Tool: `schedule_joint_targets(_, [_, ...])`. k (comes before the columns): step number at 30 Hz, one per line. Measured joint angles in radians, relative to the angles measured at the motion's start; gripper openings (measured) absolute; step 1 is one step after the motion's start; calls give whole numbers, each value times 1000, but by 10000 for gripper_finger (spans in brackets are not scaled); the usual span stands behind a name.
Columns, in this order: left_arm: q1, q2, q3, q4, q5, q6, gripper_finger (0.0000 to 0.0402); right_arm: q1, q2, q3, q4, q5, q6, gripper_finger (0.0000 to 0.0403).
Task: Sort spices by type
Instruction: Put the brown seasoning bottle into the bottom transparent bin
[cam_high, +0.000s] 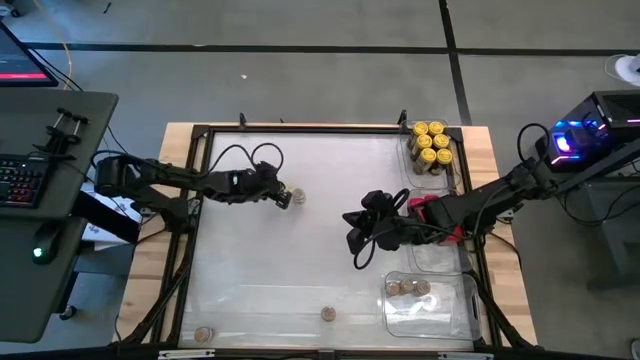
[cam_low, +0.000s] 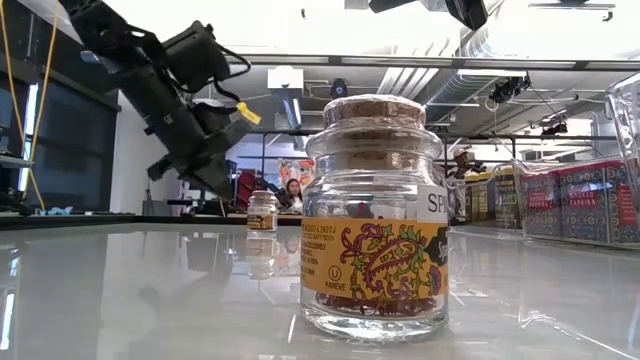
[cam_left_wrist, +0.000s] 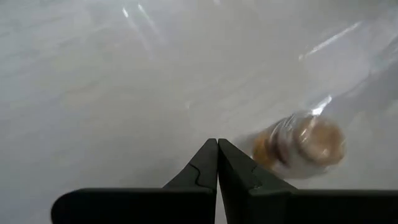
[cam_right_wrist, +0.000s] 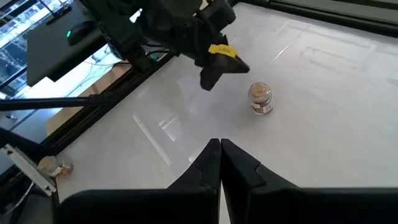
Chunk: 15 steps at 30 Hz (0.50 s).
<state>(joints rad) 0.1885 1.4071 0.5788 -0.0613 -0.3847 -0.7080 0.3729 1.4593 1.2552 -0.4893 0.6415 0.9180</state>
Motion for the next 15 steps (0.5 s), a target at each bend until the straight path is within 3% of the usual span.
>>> schedule_joint_targets(4, [-29,35,-14,131,-31,-21,0,0,0,0,0,-11,0,0])
schedule_joint_targets(9, [-77,113,-13,268,51,-48,0,0,0,0,0,-10,0,0])
schedule_joint_targets(15, [-186,196,42,276,100,-138,0,0,0,0,1,-10,-2,0])
